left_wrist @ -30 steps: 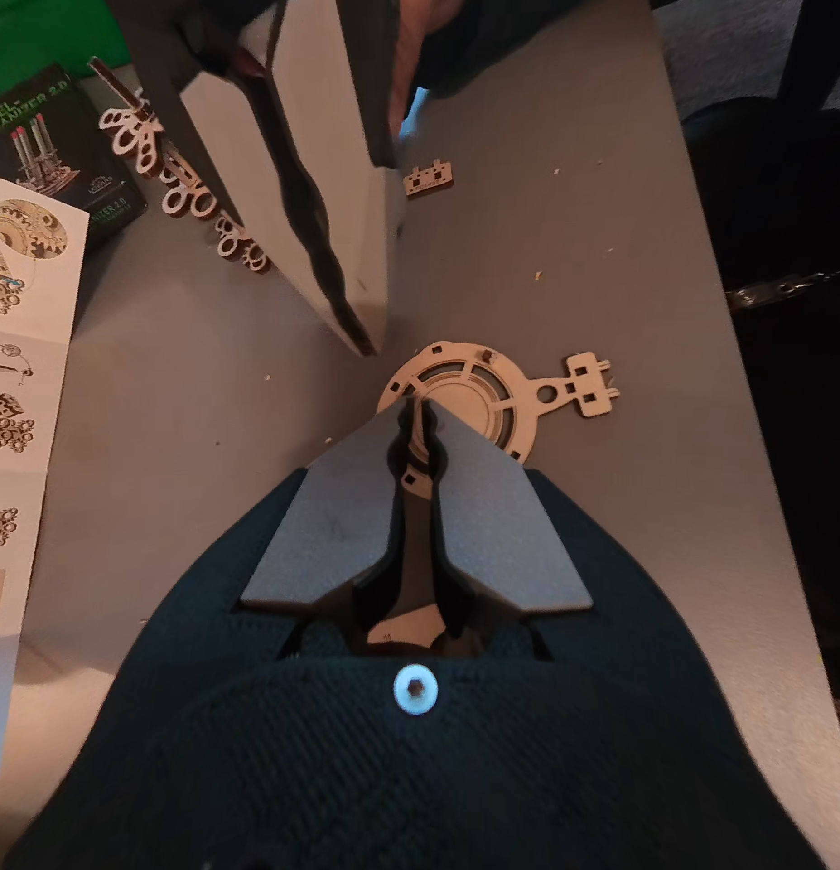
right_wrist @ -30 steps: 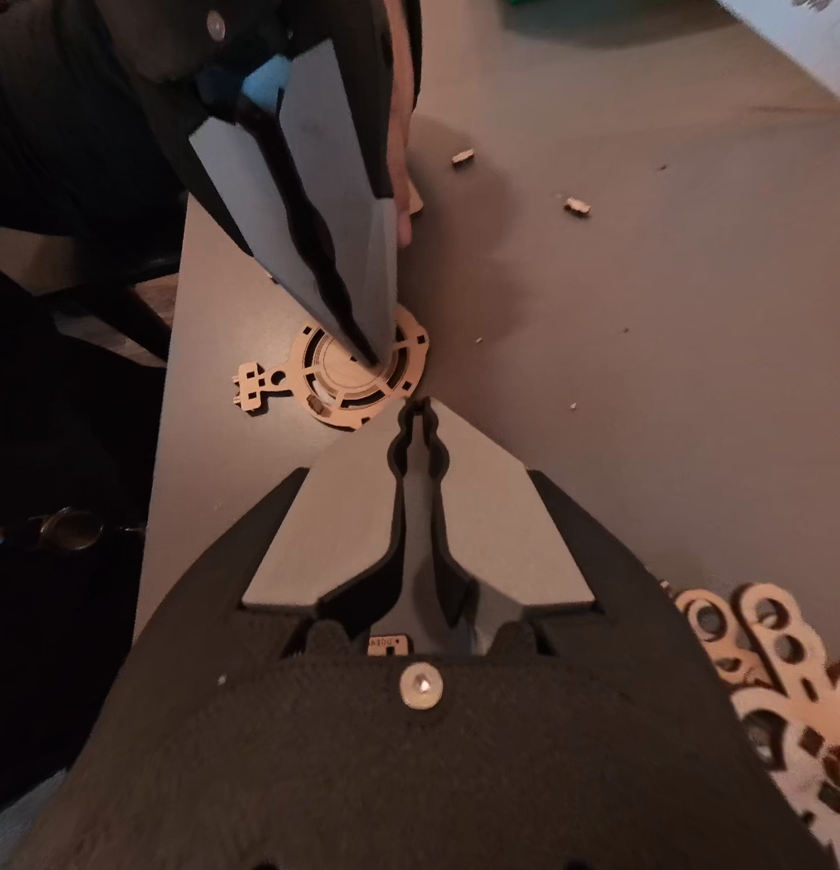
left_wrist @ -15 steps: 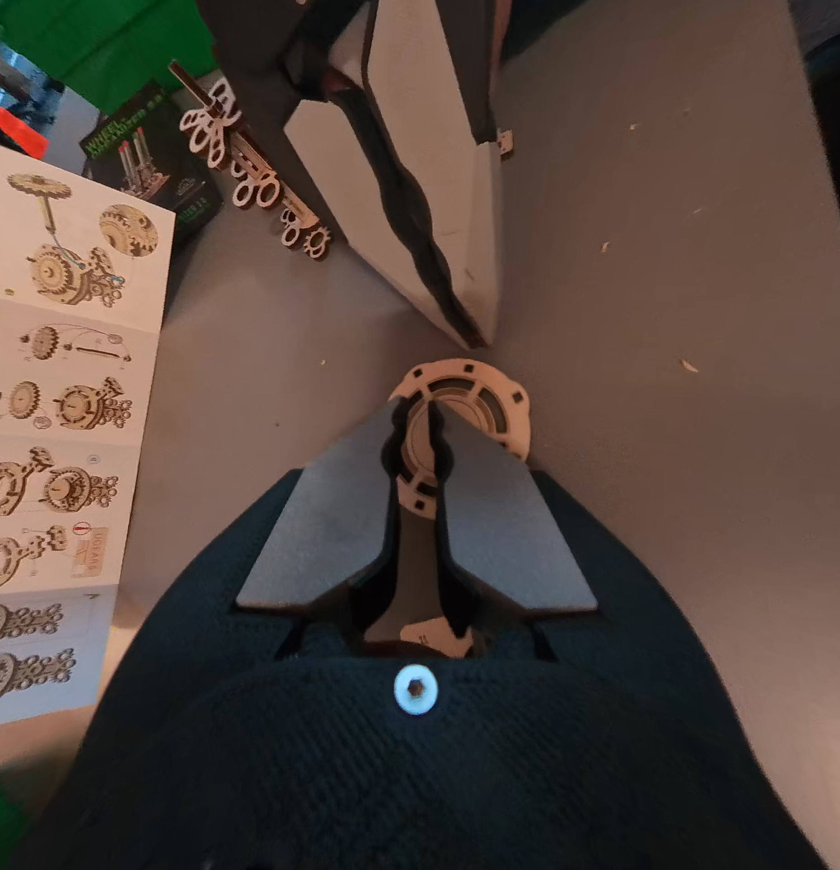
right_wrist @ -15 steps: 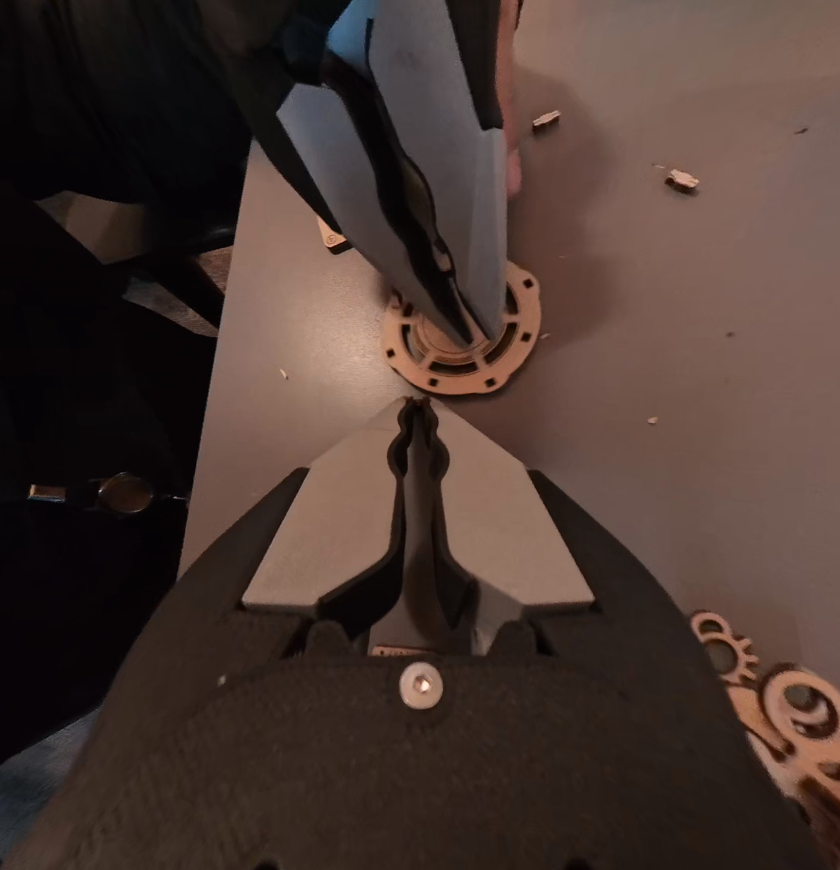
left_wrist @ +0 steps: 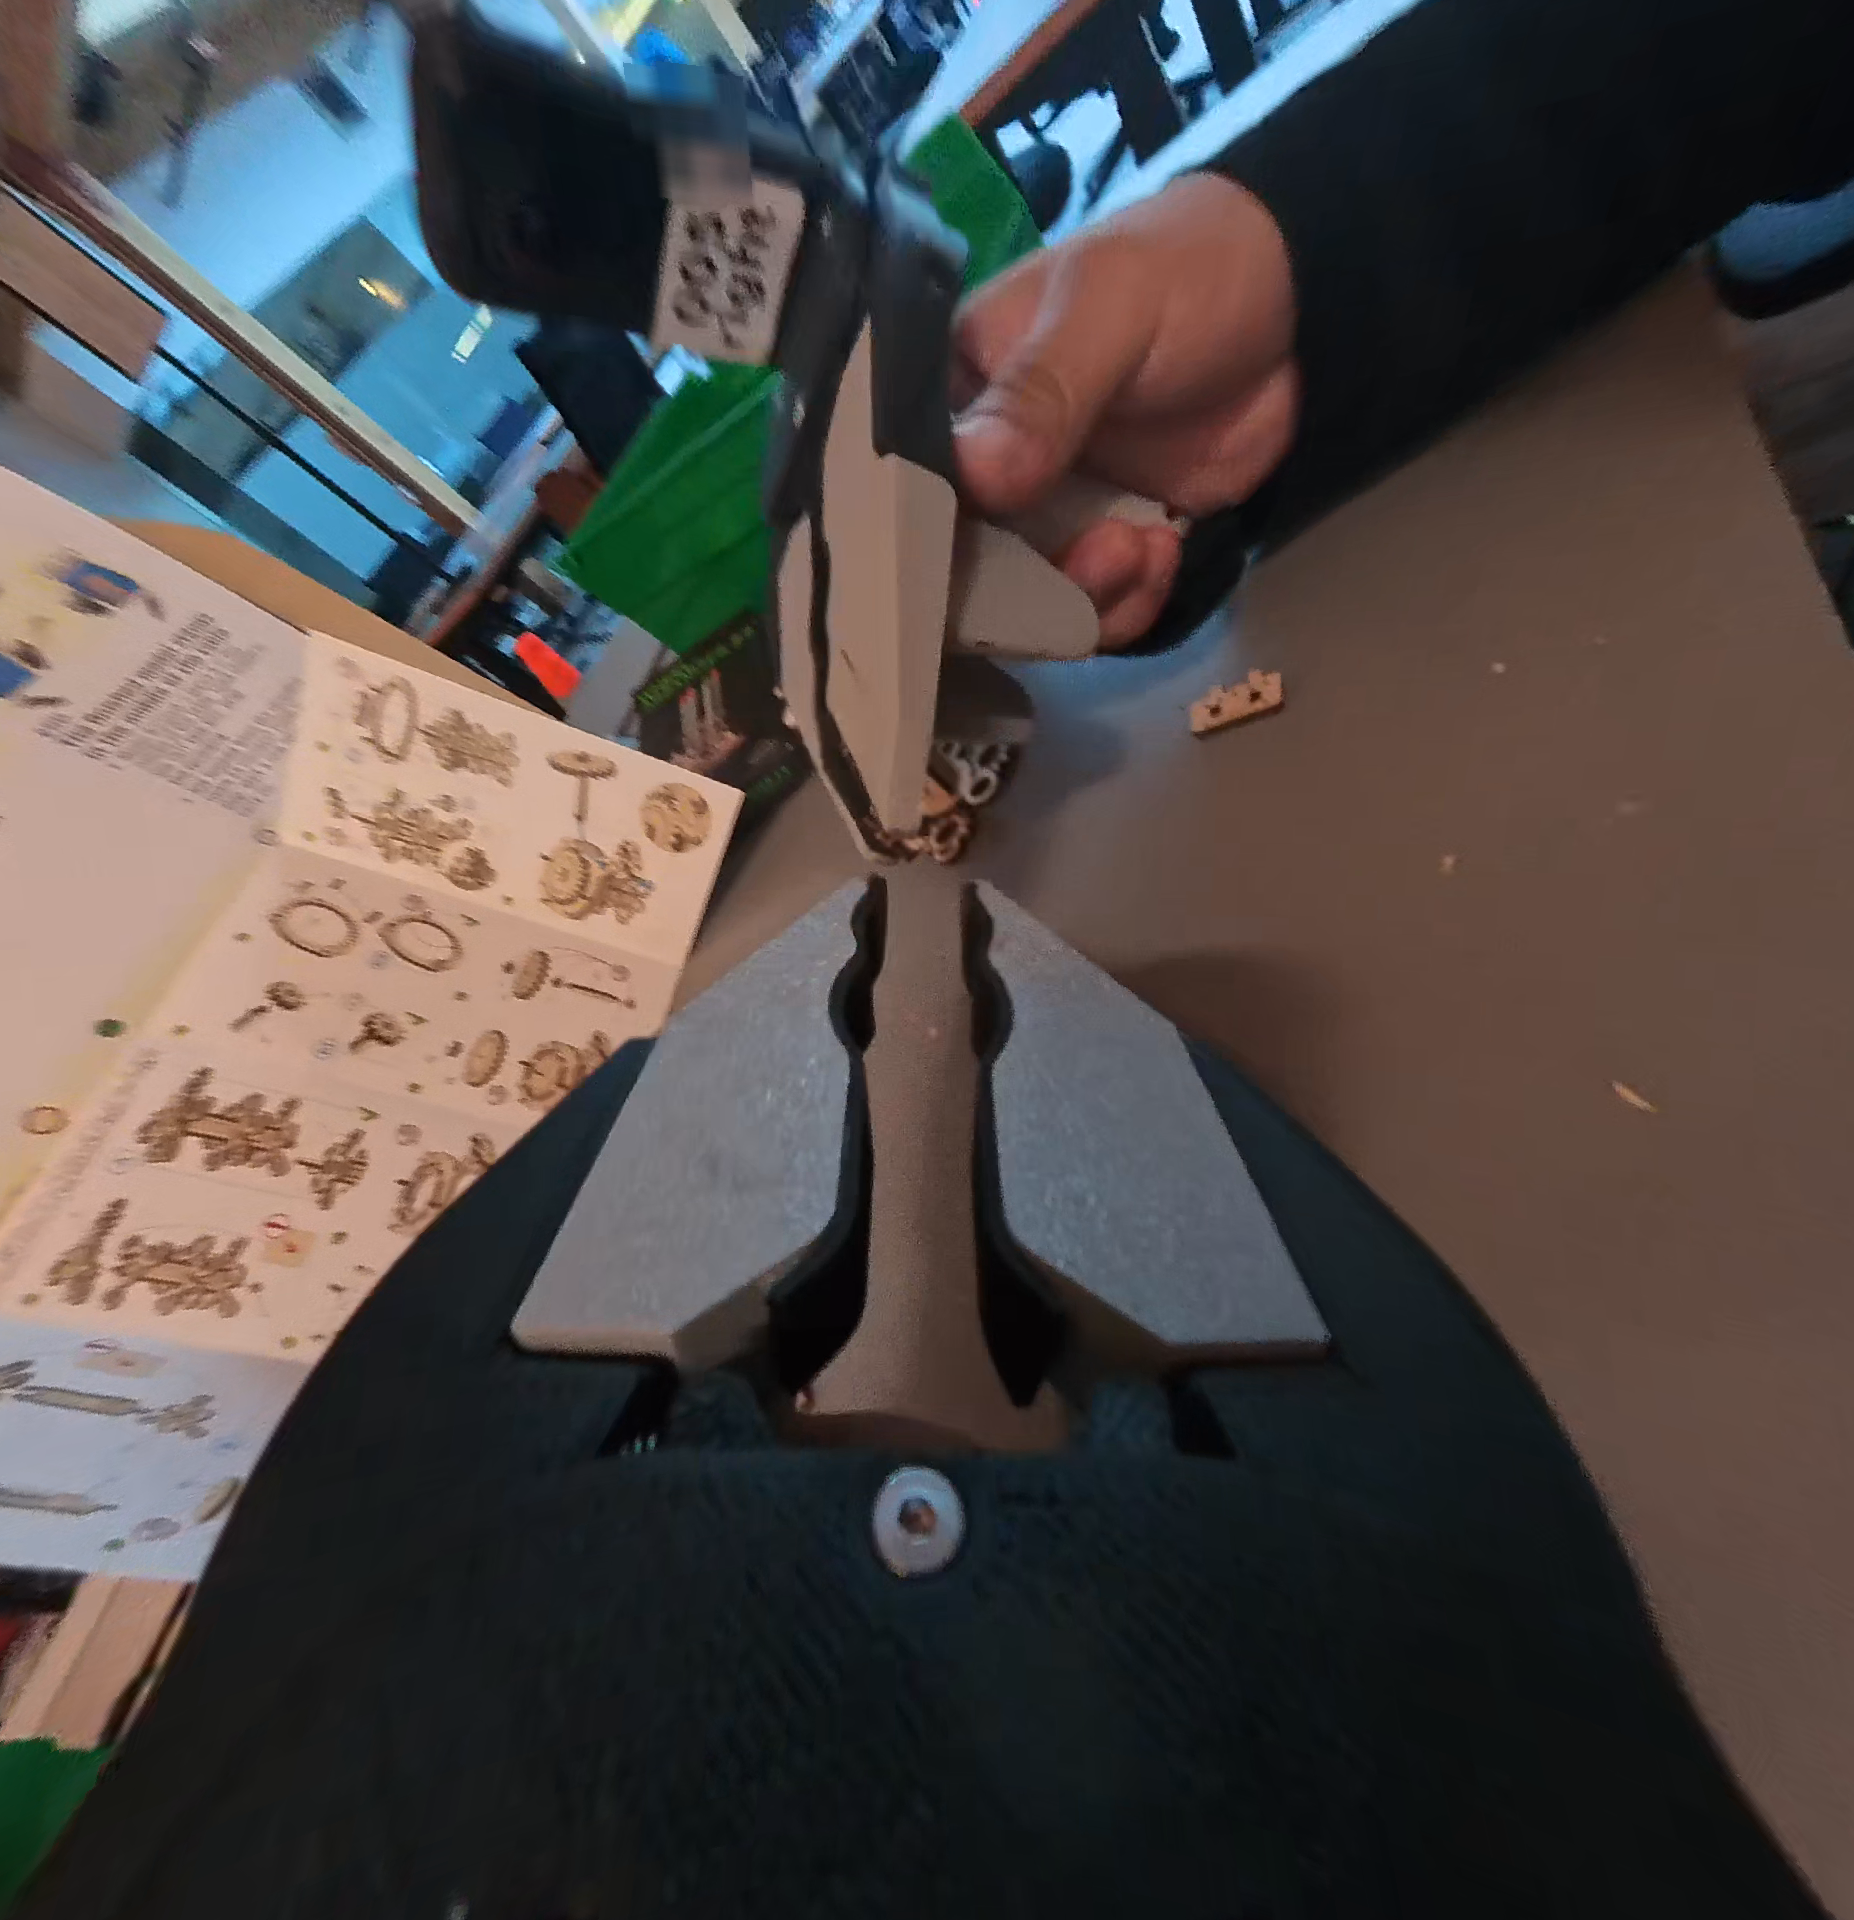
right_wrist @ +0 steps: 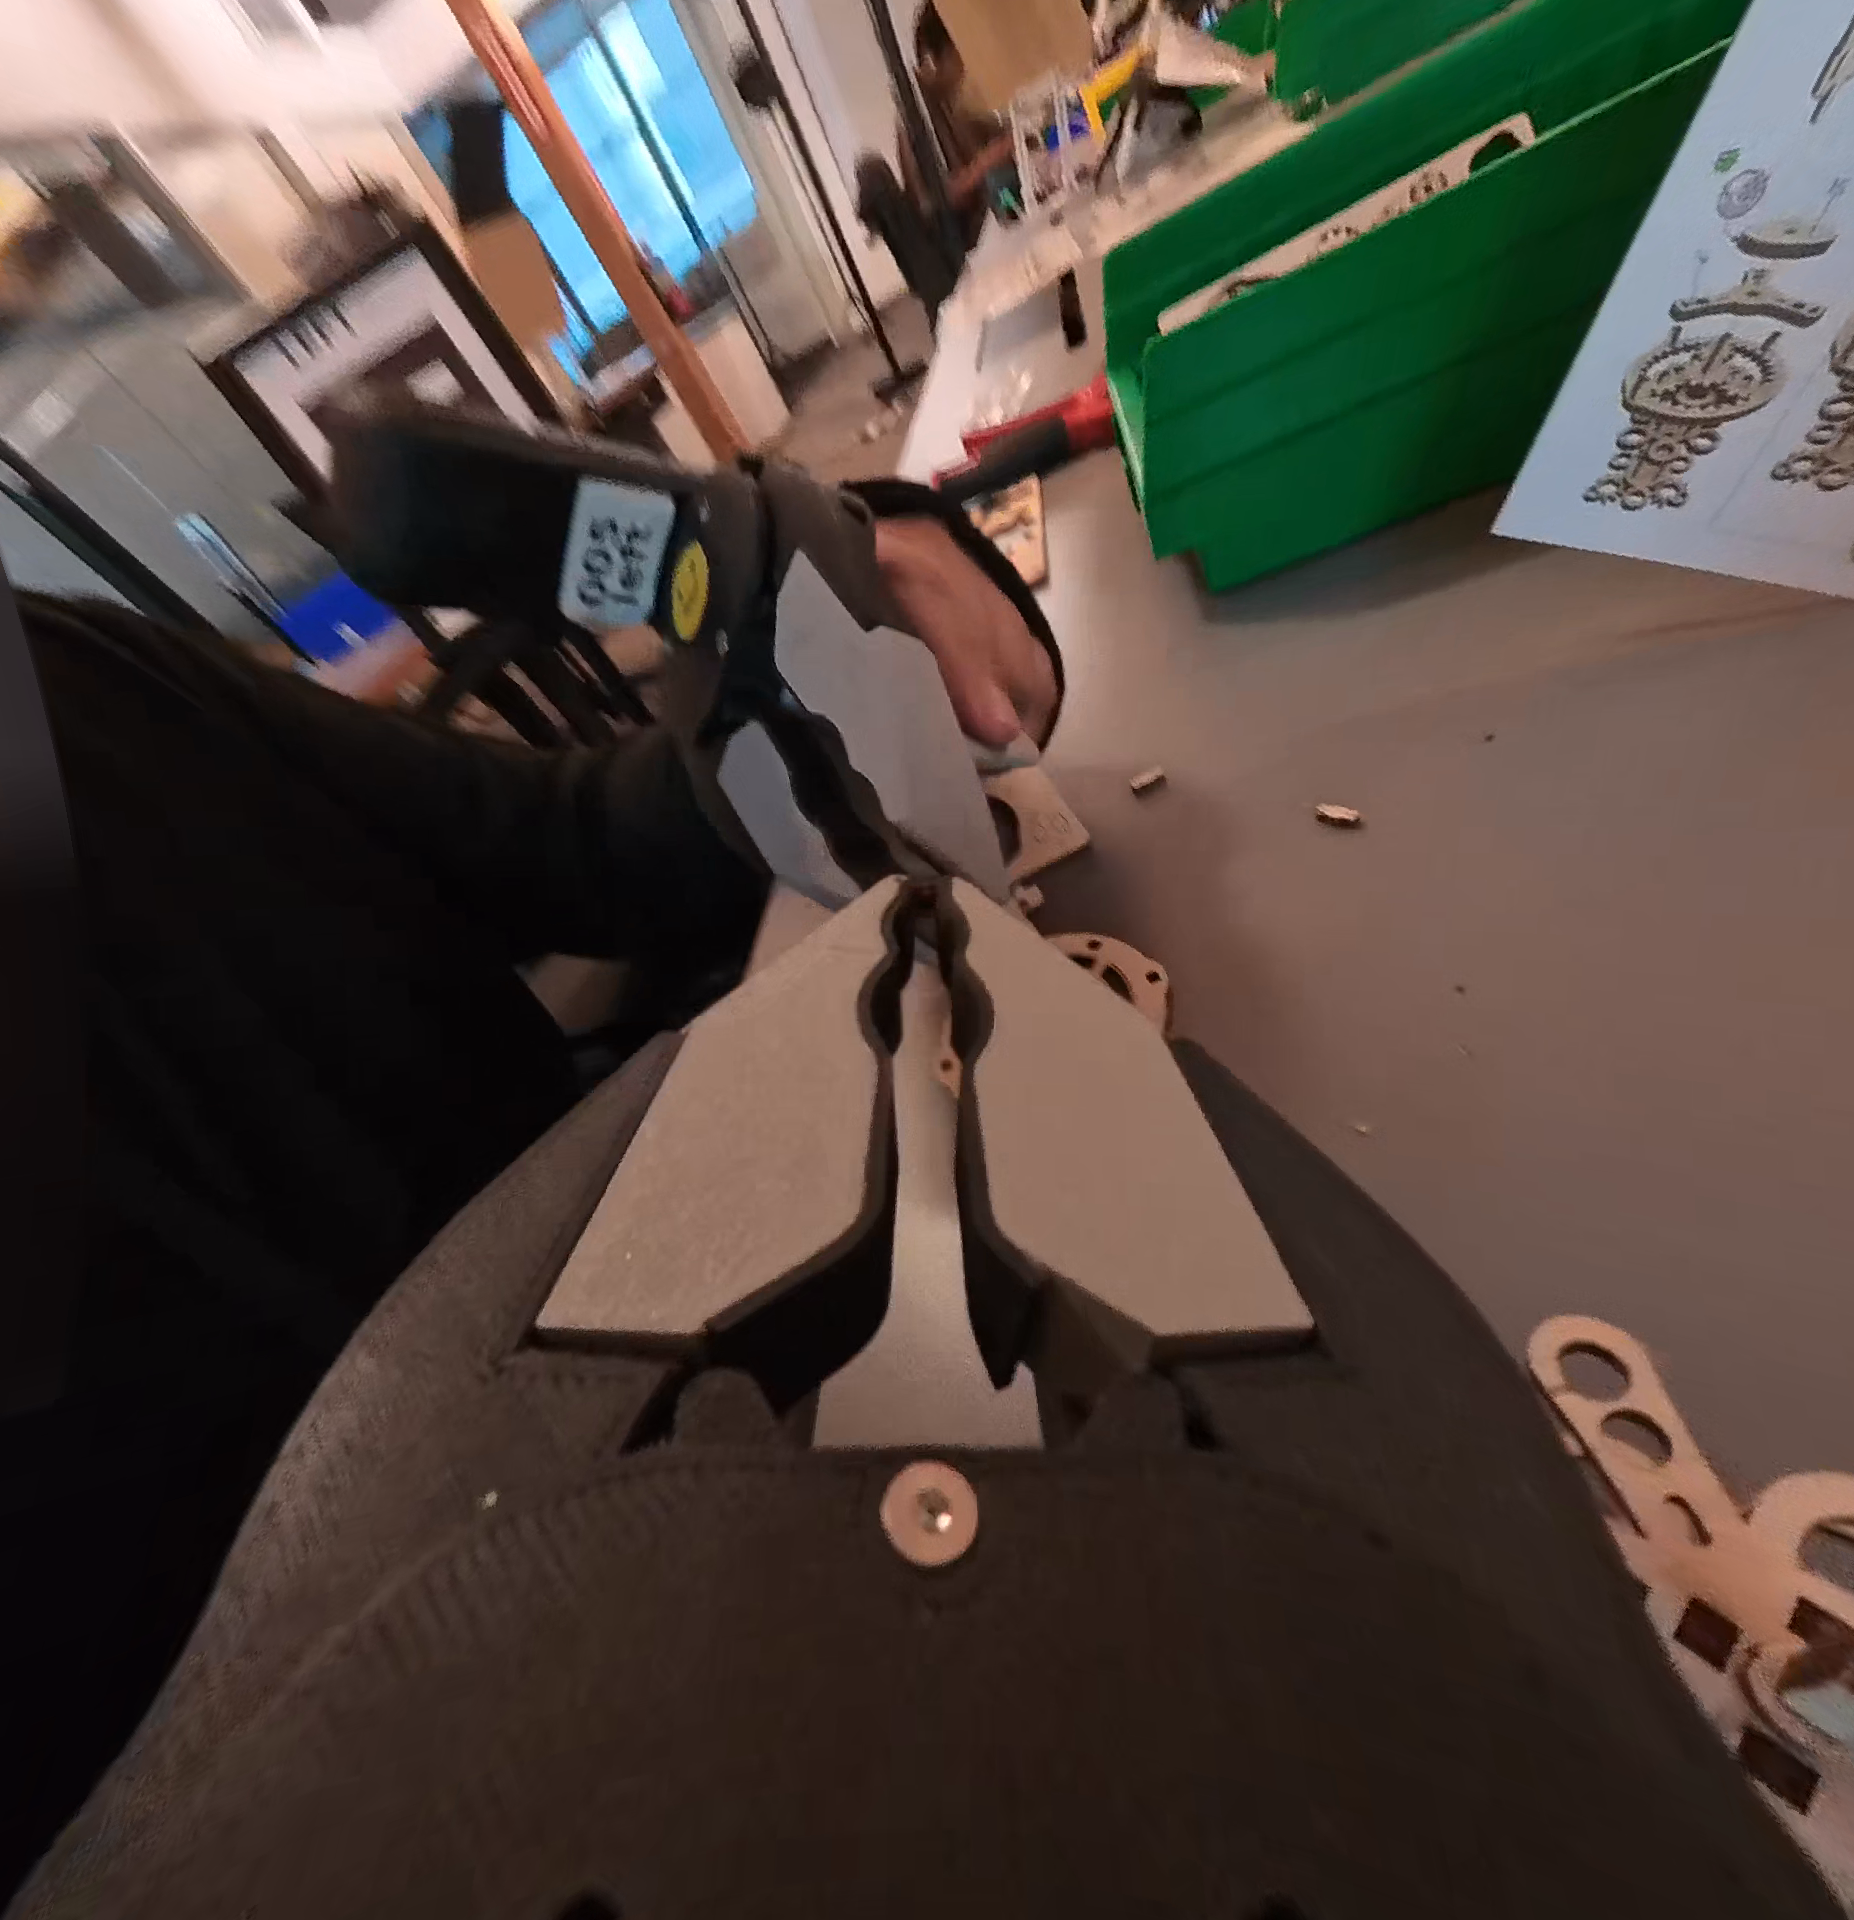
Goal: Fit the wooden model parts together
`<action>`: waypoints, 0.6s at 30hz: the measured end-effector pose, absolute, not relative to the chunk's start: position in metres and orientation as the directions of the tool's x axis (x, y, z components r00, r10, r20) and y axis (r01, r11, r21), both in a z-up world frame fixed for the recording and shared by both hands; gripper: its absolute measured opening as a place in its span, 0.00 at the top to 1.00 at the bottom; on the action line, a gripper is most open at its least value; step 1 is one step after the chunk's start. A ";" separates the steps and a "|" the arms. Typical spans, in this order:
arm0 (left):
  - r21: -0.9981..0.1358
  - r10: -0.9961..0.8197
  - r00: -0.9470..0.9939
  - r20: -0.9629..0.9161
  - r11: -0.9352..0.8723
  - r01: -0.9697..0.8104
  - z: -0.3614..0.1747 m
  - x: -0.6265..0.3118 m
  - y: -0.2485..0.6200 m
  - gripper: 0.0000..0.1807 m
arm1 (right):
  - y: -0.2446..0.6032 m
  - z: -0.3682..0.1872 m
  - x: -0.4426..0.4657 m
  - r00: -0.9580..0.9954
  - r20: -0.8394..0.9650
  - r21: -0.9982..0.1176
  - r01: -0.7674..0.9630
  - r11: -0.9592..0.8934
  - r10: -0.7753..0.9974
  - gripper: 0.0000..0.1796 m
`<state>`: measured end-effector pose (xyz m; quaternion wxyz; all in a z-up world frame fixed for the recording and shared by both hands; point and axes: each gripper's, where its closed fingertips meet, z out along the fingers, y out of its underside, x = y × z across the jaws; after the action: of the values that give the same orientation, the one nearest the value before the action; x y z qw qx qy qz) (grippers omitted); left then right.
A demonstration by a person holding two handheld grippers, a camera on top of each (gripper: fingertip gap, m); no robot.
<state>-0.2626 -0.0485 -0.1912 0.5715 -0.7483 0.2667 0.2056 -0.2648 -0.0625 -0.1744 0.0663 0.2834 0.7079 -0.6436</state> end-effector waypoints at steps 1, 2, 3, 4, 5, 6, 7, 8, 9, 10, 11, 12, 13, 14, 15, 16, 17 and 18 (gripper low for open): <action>-0.748 -0.147 0.768 -0.623 -0.177 -0.640 -0.185 -0.262 -0.049 0.95 | -0.062 -0.169 -0.265 -0.818 -0.500 -0.858 0.512 -0.035 0.283 1.00; -0.748 -0.126 0.762 -0.635 -0.148 -0.647 -0.178 -0.261 -0.050 0.97 | -0.061 -0.164 -0.266 -0.804 -0.541 -0.838 0.540 -0.080 0.248 1.00; -0.746 -0.095 0.756 -0.647 -0.122 -0.654 -0.171 -0.262 -0.051 0.98 | -0.060 -0.160 -0.267 -0.787 -0.578 -0.816 0.565 -0.122 0.216 1.00; -0.745 -0.070 0.752 -0.656 -0.100 -0.659 -0.165 -0.263 -0.053 0.98 | -0.058 -0.156 -0.268 -0.772 -0.607 -0.794 0.586 -0.158 0.189 1.00; -0.747 -0.064 0.752 -0.656 -0.085 -0.659 -0.163 -0.262 -0.054 0.99 | -0.057 -0.154 -0.270 -0.758 -0.630 -0.775 0.603 -0.187 0.170 1.00; -0.749 -0.063 0.753 -0.655 -0.078 -0.658 -0.161 -0.261 -0.054 0.98 | -0.056 -0.153 -0.272 -0.745 -0.647 -0.760 0.616 -0.206 0.159 1.00; -0.747 -0.054 0.751 -0.658 -0.072 -0.661 -0.160 -0.261 -0.054 0.98 | -0.056 -0.153 -0.273 -0.738 -0.657 -0.752 0.623 -0.216 0.157 1.00; -0.745 -0.042 0.748 -0.663 -0.068 -0.664 -0.158 -0.262 -0.054 0.98 | -0.056 -0.154 -0.275 -0.732 -0.662 -0.747 0.626 -0.222 0.163 1.00; -0.744 -0.026 0.747 -0.665 -0.068 -0.665 -0.156 -0.263 -0.054 0.97 | -0.057 -0.154 -0.276 -0.729 -0.663 -0.746 0.627 -0.224 0.168 1.00; -0.744 -0.013 0.747 -0.665 -0.072 -0.664 -0.155 -0.265 -0.054 0.96 | -0.058 -0.154 -0.276 -0.727 -0.666 -0.743 0.629 -0.227 0.167 1.00; -0.743 -0.010 0.745 -0.666 -0.077 -0.665 -0.155 -0.266 -0.053 0.95 | -0.059 -0.154 -0.277 -0.723 -0.672 -0.738 0.633 -0.233 0.162 1.00; -0.739 -0.006 0.742 -0.670 -0.082 -0.669 -0.156 -0.267 -0.053 0.95 | -0.060 -0.153 -0.277 -0.720 -0.677 -0.732 0.638 -0.241 0.152 1.00; -0.733 0.010 0.736 -0.677 -0.090 -0.674 -0.155 -0.269 -0.053 0.95 | -0.061 -0.152 -0.277 -0.713 -0.686 -0.723 0.644 -0.252 0.145 1.00; -0.725 0.026 0.726 -0.687 -0.099 -0.682 -0.154 -0.271 -0.053 0.95 | -0.062 -0.151 -0.278 -0.706 -0.694 -0.714 0.649 -0.264 0.140 1.00; -0.716 0.038 0.717 -0.696 -0.105 -0.690 -0.154 -0.273 -0.053 0.96 | -0.063 -0.150 -0.279 -0.704 -0.698 -0.708 0.651 -0.274 0.133 1.00; -0.710 0.050 0.709 -0.703 -0.112 -0.696 -0.153 -0.275 -0.053 0.97 | -0.063 -0.150 -0.280 -0.699 -0.703 -0.703 0.653 -0.283 0.131 1.00; -0.706 0.054 0.705 -0.707 -0.117 -0.699 -0.153 -0.276 -0.053 0.97 | -0.063 -0.150 -0.281 -0.696 -0.706 -0.699 0.654 -0.291 0.132 1.00; -0.705 0.051 0.704 -0.708 -0.117 -0.700 -0.154 -0.275 -0.053 0.98 | -0.063 -0.149 -0.282 -0.696 -0.706 -0.698 0.652 -0.297 0.131 1.00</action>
<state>-0.2754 -0.0529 -0.1538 0.6205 -0.6835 0.2375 0.3023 -0.2816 -0.0633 -0.1492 0.1792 0.3462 0.5650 -0.7272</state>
